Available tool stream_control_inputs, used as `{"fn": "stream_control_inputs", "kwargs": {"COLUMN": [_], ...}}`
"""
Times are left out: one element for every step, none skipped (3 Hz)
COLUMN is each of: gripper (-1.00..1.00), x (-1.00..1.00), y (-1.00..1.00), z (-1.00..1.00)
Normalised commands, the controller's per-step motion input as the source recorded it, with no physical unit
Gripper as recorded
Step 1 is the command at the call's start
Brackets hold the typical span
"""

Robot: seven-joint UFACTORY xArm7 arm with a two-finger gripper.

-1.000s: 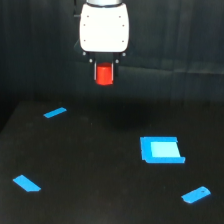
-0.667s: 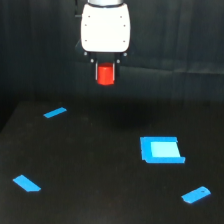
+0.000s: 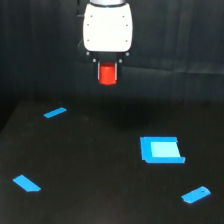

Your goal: Pick up the red object from the table

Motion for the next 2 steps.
{"fn": "stream_control_inputs", "kwargs": {"gripper": [-1.00,-0.98], "x": [-0.03,0.11], "y": [0.00,0.01], "z": [-0.03,0.01]}}
